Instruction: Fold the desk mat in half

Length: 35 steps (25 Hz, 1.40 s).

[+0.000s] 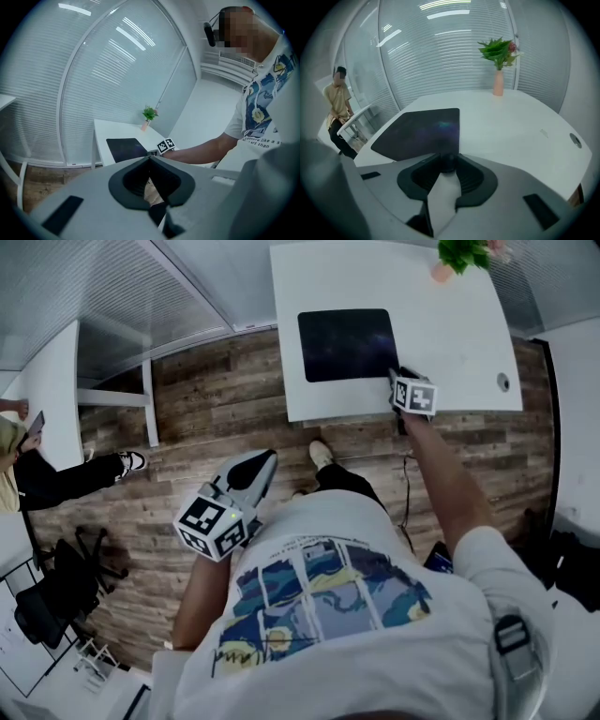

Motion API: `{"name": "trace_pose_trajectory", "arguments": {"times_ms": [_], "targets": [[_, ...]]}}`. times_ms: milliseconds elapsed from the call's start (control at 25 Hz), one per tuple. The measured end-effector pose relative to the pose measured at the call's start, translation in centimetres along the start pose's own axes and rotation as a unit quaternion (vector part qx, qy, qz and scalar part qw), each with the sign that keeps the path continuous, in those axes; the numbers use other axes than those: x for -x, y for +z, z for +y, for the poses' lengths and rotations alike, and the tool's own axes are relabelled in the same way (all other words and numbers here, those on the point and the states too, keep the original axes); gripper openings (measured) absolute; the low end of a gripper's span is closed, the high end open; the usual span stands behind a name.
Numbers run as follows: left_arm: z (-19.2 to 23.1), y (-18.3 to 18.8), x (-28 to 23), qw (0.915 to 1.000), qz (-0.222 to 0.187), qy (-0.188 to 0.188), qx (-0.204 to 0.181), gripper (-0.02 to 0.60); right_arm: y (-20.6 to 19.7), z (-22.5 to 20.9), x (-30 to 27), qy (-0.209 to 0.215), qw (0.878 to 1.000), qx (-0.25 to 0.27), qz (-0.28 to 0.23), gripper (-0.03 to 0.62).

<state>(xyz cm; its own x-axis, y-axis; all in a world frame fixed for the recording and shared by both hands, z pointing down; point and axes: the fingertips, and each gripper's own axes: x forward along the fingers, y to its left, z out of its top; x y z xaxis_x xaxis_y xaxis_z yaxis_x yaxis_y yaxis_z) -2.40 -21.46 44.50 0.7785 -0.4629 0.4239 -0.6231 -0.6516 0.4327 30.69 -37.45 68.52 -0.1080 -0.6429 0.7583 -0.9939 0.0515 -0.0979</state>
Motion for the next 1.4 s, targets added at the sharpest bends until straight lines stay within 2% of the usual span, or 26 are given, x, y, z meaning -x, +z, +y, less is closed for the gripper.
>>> {"name": "trace_pose_trajectory", "arguments": {"times_ms": [200,440,640,1000,1400], "targets": [[0.6,0.8,-0.9,1.0000,-0.006,0.001,0.004,0.003,0.4,0.8,-0.3,0.012,1.000,0.002,0.003,0.051],[1.3,0.4,-0.8,1.0000,-0.008,0.000,0.004,0.003,0.9,1.4,0.5,-0.002,0.999,0.029,-0.018,0.034],[1.4,0.2,-0.4,0.9998,-0.017,-0.005,0.007,0.003,2.7,3.3,1.7,0.002,0.995,0.085,-0.047,0.029],[1.0,0.0,-0.4,0.9995,-0.030,-0.012,0.006,0.003,5.1,7.0,2.9,0.026,0.981,0.175,-0.079,0.026],[1.1,-0.5,1.4,0.9990,-0.044,0.006,0.008,0.003,5.9,12.9,3.7,0.060,0.959,0.261,-0.096,0.026]]}}
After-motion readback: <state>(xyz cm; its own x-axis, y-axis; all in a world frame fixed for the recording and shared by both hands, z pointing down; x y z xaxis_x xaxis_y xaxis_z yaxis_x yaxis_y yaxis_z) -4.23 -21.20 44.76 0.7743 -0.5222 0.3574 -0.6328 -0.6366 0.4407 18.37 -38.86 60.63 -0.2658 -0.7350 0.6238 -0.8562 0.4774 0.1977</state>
